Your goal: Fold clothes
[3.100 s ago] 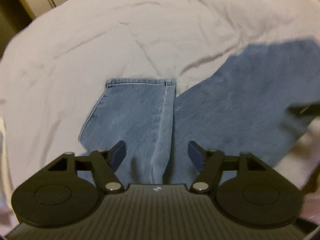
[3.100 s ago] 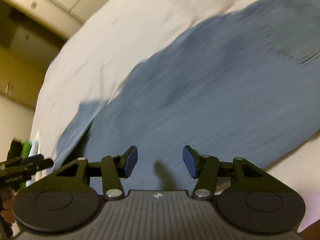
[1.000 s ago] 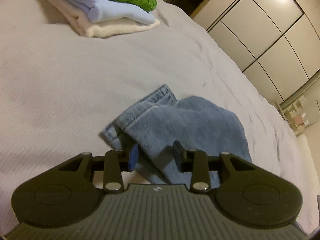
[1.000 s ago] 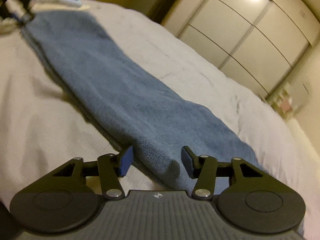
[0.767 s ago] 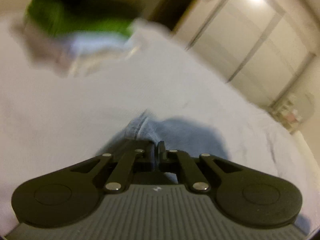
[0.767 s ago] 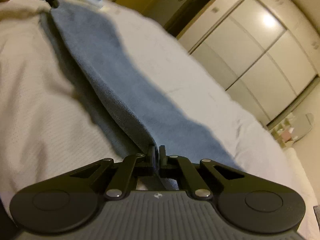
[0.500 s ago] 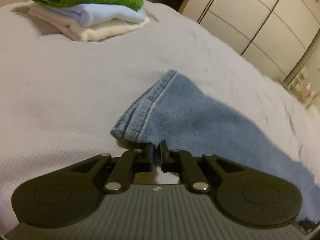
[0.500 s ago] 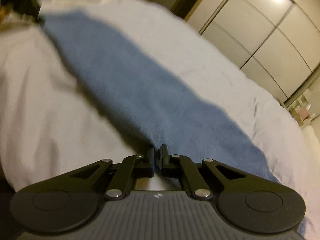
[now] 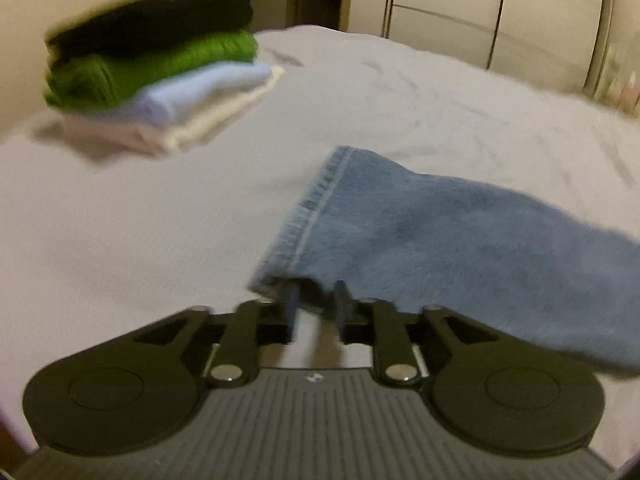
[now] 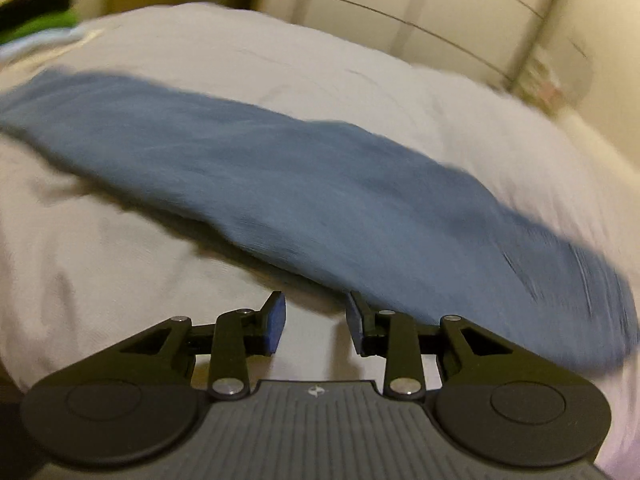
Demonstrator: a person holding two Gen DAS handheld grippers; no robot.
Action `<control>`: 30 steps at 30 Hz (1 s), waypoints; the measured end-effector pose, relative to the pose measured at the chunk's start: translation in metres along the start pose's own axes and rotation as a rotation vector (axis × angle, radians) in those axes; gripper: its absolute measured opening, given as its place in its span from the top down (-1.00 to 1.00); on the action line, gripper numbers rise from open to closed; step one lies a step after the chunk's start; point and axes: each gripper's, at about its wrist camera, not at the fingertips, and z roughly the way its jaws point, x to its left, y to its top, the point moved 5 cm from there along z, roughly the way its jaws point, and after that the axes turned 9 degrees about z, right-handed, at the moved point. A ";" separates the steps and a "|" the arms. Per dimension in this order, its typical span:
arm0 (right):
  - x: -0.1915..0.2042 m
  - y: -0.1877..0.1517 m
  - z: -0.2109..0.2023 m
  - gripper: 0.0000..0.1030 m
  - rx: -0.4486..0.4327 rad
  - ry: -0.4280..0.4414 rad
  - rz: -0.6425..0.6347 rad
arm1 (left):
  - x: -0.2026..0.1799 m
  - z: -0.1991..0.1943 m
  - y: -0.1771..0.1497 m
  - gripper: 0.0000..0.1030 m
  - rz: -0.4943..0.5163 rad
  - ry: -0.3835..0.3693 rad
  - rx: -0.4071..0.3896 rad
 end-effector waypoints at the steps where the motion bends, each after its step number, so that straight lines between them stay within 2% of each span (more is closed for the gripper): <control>1: -0.010 0.002 -0.003 0.37 0.001 0.007 0.067 | 0.000 -0.008 0.002 0.63 0.030 0.033 -0.009; 2: -0.021 0.004 -0.006 0.37 0.000 0.016 0.140 | -0.002 -0.019 0.004 0.63 0.049 0.045 -0.035; 3: -0.033 0.006 -0.009 0.37 -0.009 0.039 0.236 | -0.005 -0.025 0.006 0.63 0.045 0.011 -0.057; 6: -0.062 0.008 -0.014 0.37 -0.064 0.117 0.490 | -0.024 -0.037 0.015 0.62 0.024 -0.139 -0.111; 8: -0.076 0.010 -0.010 0.38 -0.123 0.146 0.618 | -0.045 -0.032 0.018 0.58 0.020 -0.203 -0.103; 10: -0.084 0.009 -0.004 0.33 -0.140 0.124 0.673 | -0.068 -0.023 0.018 0.50 0.020 -0.254 -0.069; 11: -0.084 0.006 0.004 0.26 -0.111 0.101 0.658 | -0.081 -0.013 0.015 0.43 0.036 -0.250 -0.024; 13: -0.081 0.000 0.016 0.28 -0.044 0.063 0.576 | -0.098 -0.002 0.009 0.46 0.085 -0.178 0.029; 14: -0.082 -0.001 0.014 0.28 -0.043 0.055 0.553 | -0.107 0.004 0.007 0.55 0.110 -0.141 0.054; 15: -0.083 -0.002 0.011 0.28 -0.044 0.047 0.534 | -0.115 -0.002 0.009 0.57 0.146 -0.127 0.040; 19: -0.113 0.004 -0.013 0.27 -0.134 0.004 0.543 | -0.152 -0.021 0.022 0.52 0.196 -0.221 -0.012; 22: -0.142 0.008 -0.015 0.26 -0.191 -0.077 0.525 | -0.189 -0.027 0.027 0.46 0.268 -0.277 -0.057; 24: -0.161 0.005 -0.004 0.23 -0.185 -0.120 0.513 | -0.203 -0.011 0.020 0.45 0.295 -0.262 -0.029; 25: -0.169 0.000 0.005 0.09 -0.157 -0.127 0.504 | -0.210 -0.003 0.017 0.41 0.308 -0.254 -0.015; 26: -0.178 -0.009 0.020 0.10 -0.099 -0.122 0.490 | -0.217 0.006 0.013 0.40 0.322 -0.246 0.000; 27: -0.181 -0.017 0.029 0.10 -0.087 -0.097 0.477 | -0.218 0.009 0.012 0.40 0.304 -0.249 0.004; 30: -0.184 -0.015 0.021 0.13 -0.105 -0.092 0.473 | -0.211 0.001 0.017 0.43 0.277 -0.225 0.006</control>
